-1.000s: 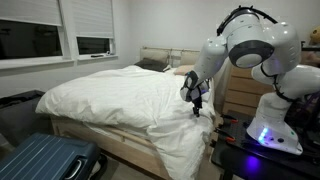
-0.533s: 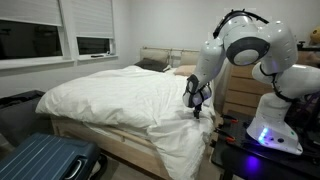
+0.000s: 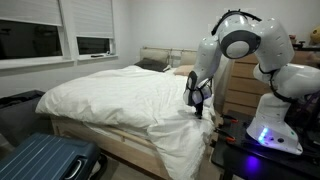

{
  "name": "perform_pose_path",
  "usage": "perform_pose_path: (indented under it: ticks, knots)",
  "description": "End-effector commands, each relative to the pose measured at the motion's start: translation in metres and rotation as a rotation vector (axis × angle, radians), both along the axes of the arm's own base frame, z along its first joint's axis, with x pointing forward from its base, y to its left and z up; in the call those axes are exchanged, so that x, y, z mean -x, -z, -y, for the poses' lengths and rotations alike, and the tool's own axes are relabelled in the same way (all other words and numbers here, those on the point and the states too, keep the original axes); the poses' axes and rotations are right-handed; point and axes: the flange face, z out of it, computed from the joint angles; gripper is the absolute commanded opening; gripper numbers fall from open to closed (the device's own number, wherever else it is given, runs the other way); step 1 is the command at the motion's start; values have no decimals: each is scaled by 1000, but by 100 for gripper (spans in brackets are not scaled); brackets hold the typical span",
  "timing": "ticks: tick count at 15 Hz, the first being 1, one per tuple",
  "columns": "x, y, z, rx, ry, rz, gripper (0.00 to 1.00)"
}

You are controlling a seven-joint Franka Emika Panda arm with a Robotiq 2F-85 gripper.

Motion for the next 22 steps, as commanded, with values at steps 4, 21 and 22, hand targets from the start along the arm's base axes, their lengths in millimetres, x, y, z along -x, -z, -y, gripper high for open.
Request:
perform_pose_path:
  ticks: [4, 21, 22]
  knots:
    - [0, -7, 13, -48, 42, -38, 0]
    - [20, -30, -68, -158, -202, -772, 0]
    - [24, -35, -62, -133, -221, -803, 0]
